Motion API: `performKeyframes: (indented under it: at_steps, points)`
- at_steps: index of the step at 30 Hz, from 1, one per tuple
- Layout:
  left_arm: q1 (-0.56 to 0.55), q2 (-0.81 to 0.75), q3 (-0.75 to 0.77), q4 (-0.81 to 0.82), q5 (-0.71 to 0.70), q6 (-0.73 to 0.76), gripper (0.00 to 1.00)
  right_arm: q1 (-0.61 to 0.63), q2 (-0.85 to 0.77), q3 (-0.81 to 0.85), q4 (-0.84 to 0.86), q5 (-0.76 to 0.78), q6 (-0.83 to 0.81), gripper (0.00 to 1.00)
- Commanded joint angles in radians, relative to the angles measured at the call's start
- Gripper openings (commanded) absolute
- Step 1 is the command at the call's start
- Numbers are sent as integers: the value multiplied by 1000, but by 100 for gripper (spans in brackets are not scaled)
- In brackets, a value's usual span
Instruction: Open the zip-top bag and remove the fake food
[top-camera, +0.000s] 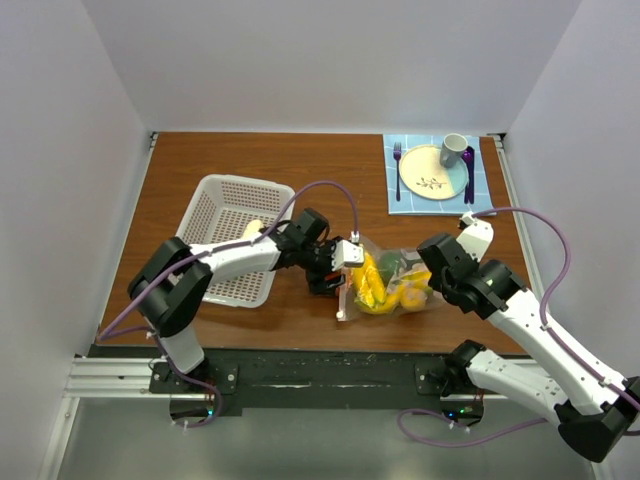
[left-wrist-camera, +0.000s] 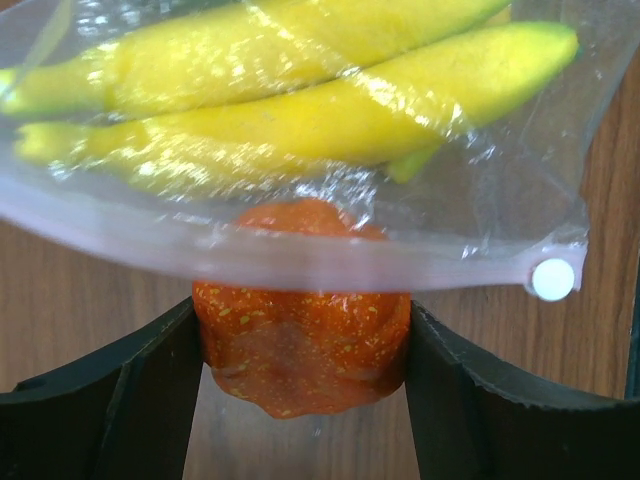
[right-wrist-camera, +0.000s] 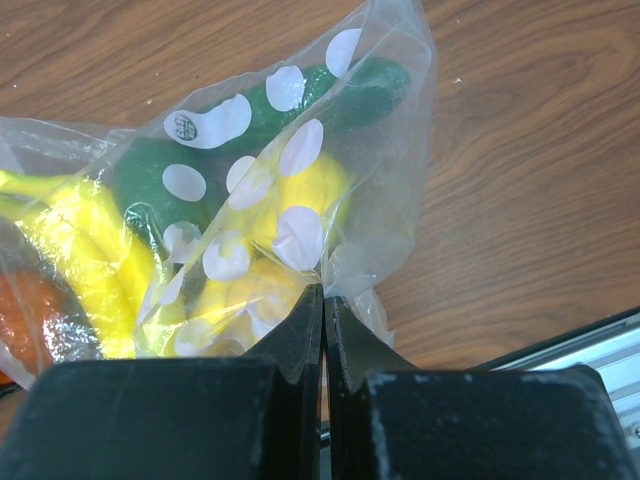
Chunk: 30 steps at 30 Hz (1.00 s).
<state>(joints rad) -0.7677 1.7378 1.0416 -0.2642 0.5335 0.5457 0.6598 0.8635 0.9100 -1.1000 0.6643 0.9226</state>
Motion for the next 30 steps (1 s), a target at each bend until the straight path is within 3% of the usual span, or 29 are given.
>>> performKeyframes:
  at_steps: [1,8,14,15,16,18,19,20,21,25,30]
  points:
    - [16,-128,102,-114,-154,45,0,-6,-4,35,-9,44,10,0]
    - [178,-309,274,-383,-234,83,0,-11,6,38,11,35,-8,0]
    - [570,-428,242,-360,-244,141,0,-11,31,113,63,26,-71,0]
    - [611,-426,226,-357,-234,146,4,-11,48,139,74,27,-86,0]
    - [645,-425,183,-354,-231,146,35,-11,58,171,87,29,-103,0]
    - [708,-425,135,-319,-240,145,56,-11,107,281,89,34,-151,0]
    - [712,-428,91,-290,-253,142,80,-11,123,317,89,31,-165,0]
    - [712,-428,77,-284,-256,129,93,-11,140,381,92,20,-188,0]
    - [712,-426,71,-283,-235,119,99,-9,150,409,97,12,-198,0]
    - [682,-422,141,-346,-136,37,100,-9,201,478,124,-25,-217,0]
    - [466,-455,184,-372,-43,-82,100,-8,229,490,166,-71,-215,0]
